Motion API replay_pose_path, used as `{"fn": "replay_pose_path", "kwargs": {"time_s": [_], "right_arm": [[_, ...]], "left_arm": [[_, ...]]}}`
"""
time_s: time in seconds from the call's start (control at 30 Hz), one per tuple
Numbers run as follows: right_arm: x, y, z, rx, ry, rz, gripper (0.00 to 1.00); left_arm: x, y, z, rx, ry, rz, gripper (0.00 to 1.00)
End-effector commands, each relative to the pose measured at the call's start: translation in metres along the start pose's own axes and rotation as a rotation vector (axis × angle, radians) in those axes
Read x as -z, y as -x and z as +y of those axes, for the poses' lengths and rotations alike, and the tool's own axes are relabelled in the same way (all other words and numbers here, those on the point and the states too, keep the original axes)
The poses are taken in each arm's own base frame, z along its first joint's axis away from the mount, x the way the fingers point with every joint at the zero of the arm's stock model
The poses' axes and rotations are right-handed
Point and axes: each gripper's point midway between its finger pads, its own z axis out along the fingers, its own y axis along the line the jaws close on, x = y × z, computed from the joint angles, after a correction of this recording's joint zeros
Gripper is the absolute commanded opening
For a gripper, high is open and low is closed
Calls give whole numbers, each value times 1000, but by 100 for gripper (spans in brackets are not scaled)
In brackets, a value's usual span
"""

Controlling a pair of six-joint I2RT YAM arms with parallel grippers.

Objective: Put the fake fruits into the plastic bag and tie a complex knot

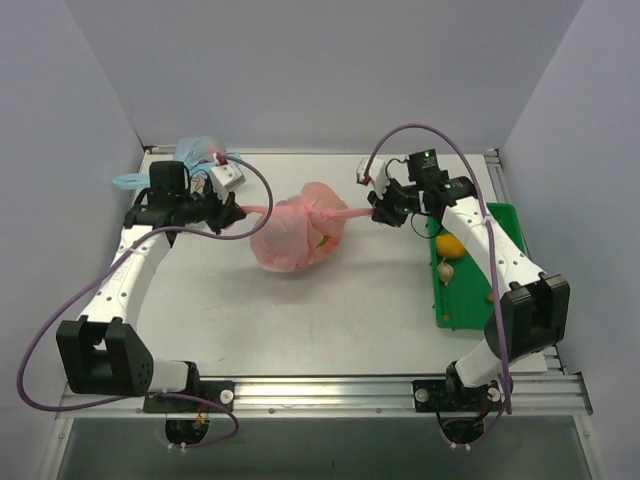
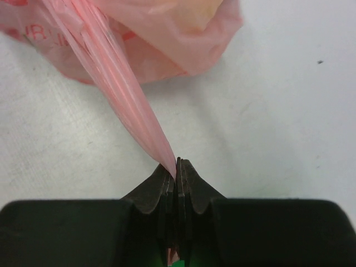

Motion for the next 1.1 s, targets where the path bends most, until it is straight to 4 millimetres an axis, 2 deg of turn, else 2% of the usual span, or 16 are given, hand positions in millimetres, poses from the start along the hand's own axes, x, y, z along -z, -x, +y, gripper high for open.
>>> {"fn": "replay_pose_path", "kwargs": {"time_s": [0.0,0.1,0.17,0.2,0.3,0.4,0.43,0.47,0.5,0.53,0.63,0.73,0.8,0.83,0.93,1.07], "right_arm": [[33,-135,11,-130,-44,440,0],[21,-176,38,-161,33,543,0],[18,-191,45,-176,49,578,0],[15,-194,45,-183,57,587,0],[11,-183,45,-230,63,565,0],[9,-164,49,-256,93,534,0],[9,-158,51,-263,111,529,8],[13,-153,59,-288,149,538,18],[12,-137,57,-307,162,483,28],[14,-130,58,-321,170,464,51],[23,-100,64,-353,199,360,74],[36,-73,69,-380,217,255,89],[44,-61,70,-390,216,211,92],[47,-54,69,-412,214,186,94],[57,-49,60,-473,173,159,100],[69,-44,39,-568,119,119,100]], "left_arm": [[38,-68,33,26,210,167,0],[33,-128,15,75,179,298,0],[31,-146,7,69,157,336,0],[30,-158,0,87,141,358,0],[27,-163,-2,115,132,368,0],[25,-151,-4,156,116,338,0],[22,-141,-11,173,70,297,17],[23,-133,-15,174,44,275,27],[26,-121,-23,174,13,248,40],[28,-105,-23,177,11,208,59],[28,-53,-40,128,-34,123,73],[17,-28,-66,74,-94,126,82],[3,-24,-74,51,-98,168,87],[-8,-22,-92,32,-144,186,89],[-34,-35,-99,30,-137,255,98],[-72,-51,-115,-44,-151,331,97]]}}
